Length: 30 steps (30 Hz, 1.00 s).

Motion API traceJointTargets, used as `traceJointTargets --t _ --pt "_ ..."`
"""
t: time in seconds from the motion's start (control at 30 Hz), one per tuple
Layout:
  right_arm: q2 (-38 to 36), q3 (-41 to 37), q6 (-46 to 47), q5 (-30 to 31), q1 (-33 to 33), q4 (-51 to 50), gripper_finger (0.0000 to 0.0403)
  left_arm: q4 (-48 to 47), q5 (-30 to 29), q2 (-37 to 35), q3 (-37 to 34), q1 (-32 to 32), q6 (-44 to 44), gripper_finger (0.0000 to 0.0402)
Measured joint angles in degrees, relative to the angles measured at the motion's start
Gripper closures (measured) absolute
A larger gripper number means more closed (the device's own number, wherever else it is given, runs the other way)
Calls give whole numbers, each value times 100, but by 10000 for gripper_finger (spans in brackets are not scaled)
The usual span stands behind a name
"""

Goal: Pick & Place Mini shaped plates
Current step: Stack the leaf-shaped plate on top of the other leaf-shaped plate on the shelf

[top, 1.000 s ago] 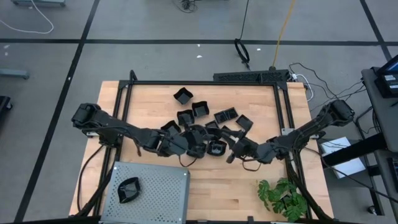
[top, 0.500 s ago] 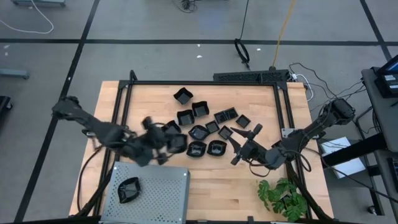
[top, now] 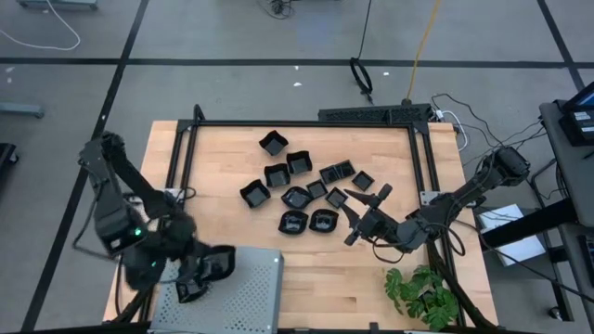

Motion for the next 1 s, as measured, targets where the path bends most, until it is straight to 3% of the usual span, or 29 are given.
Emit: traceJointTargets --t 0.23,0.37,0.67,1.0 --pt "0 0 -206 0 0 -1 253 -1126 -114 413 0 -1080 -2978 398" --pt "0 0 -357 -7 -2 0 253 -1339 -132 560 0 -1508 -4090 399" --pt "0 0 -432 -22 -18 1 252 -932 478 1013 0 -1740 -4370 399" --pt "0 0 -445 -22 -118 -1 252 -692 570 1107 0 -1718 -4300 388"
